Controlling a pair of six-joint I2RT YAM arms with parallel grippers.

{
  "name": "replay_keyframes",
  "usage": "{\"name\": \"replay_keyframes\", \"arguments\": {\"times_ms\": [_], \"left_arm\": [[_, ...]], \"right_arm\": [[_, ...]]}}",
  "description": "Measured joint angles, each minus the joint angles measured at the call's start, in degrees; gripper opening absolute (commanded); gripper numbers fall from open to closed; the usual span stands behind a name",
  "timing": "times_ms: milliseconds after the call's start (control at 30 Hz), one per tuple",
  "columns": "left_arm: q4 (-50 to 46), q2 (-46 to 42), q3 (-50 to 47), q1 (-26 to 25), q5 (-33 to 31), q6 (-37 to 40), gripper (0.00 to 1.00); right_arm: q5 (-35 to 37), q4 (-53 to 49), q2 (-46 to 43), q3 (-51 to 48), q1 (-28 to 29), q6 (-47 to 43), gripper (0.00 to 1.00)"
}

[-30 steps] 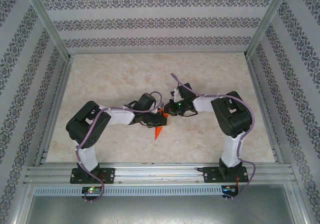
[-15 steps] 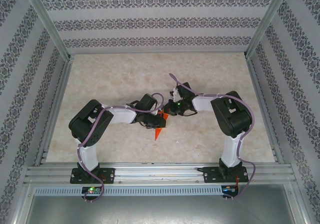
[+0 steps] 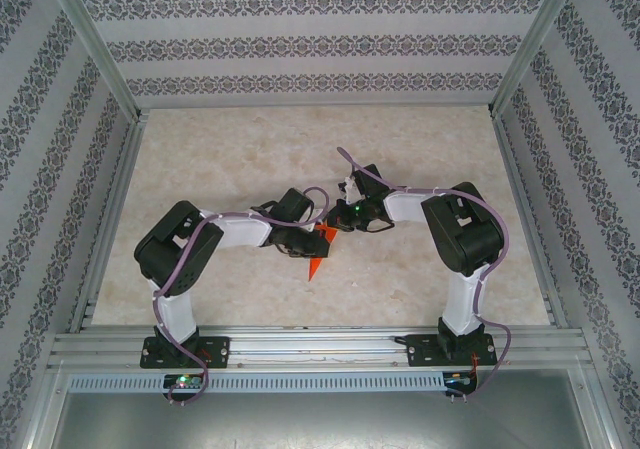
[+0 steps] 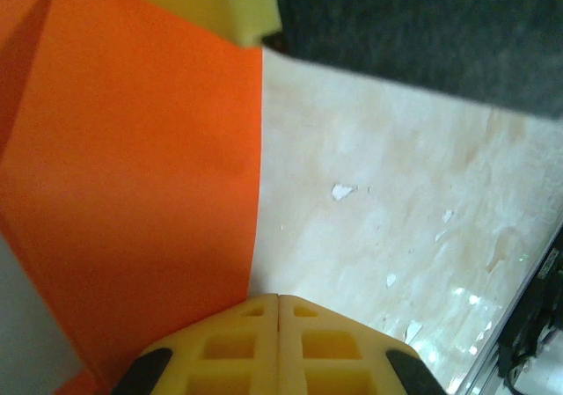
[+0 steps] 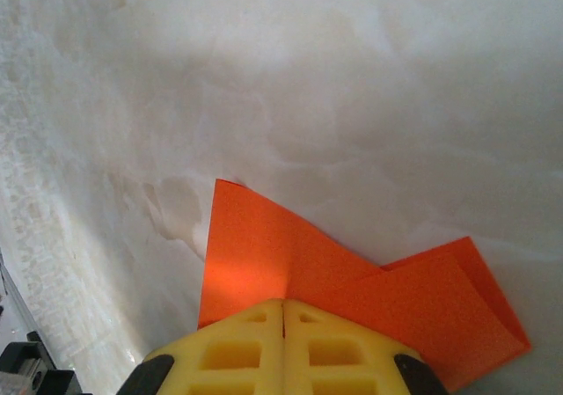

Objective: Fold a paper plane with a square sheet of paper (fold left side to right side)
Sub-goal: Fold the wing for the fifth time at the center of the table.

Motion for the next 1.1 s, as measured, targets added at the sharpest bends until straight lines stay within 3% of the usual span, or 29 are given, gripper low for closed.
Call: {"name": "replay_keyframes", "arguments": {"times_ms": [467, 1100], "left_arm": [[-8.15, -6.47, -1.92, 0.02, -0.02, 8.31, 0.02], [-3.39, -5.53, -1.86, -1.9, 4.02, 4.35, 0.02]], "right_arm": [[0.0, 0.0, 0.0, 0.0, -0.02, -0.07, 0.0], [0.0, -0.44, 0.15, 0.31, -0.02, -0.09, 0.0]]}}
